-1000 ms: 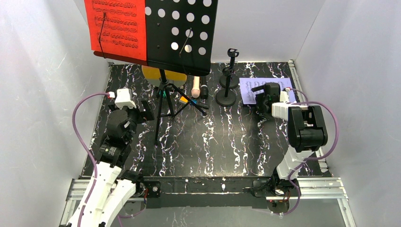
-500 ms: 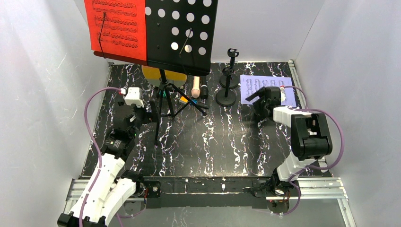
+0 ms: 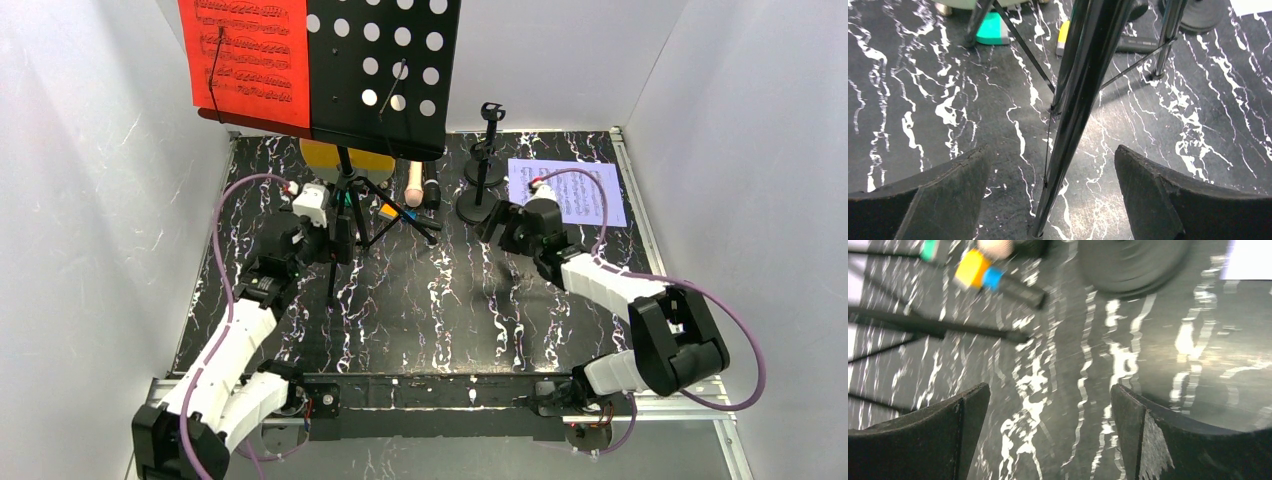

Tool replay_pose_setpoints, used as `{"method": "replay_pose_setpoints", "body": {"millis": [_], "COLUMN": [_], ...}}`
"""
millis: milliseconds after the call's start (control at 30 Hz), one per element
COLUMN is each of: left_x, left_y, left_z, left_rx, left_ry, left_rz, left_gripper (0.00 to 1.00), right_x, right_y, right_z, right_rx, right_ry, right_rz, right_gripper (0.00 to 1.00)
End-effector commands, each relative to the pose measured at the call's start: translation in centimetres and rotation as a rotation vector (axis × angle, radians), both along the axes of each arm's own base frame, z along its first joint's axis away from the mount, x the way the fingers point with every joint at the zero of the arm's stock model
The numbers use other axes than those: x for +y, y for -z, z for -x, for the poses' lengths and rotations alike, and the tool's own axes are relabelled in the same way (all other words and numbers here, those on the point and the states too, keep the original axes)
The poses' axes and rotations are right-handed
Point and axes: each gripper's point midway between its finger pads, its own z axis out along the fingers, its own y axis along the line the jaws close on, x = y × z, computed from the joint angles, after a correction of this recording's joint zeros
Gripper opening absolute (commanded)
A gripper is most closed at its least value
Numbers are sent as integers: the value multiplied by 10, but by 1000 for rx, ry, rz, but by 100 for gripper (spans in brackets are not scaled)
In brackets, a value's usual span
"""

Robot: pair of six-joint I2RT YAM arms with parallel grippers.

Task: Pack up the instrument practice props
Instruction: Place the sheet music at the center of the board, then adjust the music stand at the center of the board.

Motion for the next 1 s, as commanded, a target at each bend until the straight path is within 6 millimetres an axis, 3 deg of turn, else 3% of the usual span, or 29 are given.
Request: {"method": "replay_pose_setpoints", "body": {"millis": [0, 133, 200, 267, 333, 467, 700, 967], "left_x": [-14, -21, -26, -24, -21, -12, -4, -17], "left_y": [4, 15, 20, 26, 26, 16, 25, 10], "left_z": [-9, -13, -12, -12, -11, -4, 8, 3], "left_rx": [20, 63, 89, 116, 121, 62, 68, 78], "left_ry": [74, 104, 93, 36, -18, -164, -405, -422], "left_rz": [11, 19, 66, 109, 139, 153, 157, -109], "left_gripper": [87, 67, 48, 30, 18, 1, 0, 0], "right_x": [52, 79, 85, 86, 84, 77, 71, 72], "right_y": [-27, -31, -29, -29, -27, -28, -27, -27], "right_z": [20, 40, 45, 46, 48, 49, 48, 49], "right_rx": [-227, -295, -310, -324, -335, -363, -372, -377], "right_ry": [-270, -384, -400, -398, -388, -364, -324, -332], "right_rz": [-7, 4, 19, 31, 41, 45, 44, 33], "right_gripper": [99, 99, 99, 99, 99, 99, 99, 99]}}
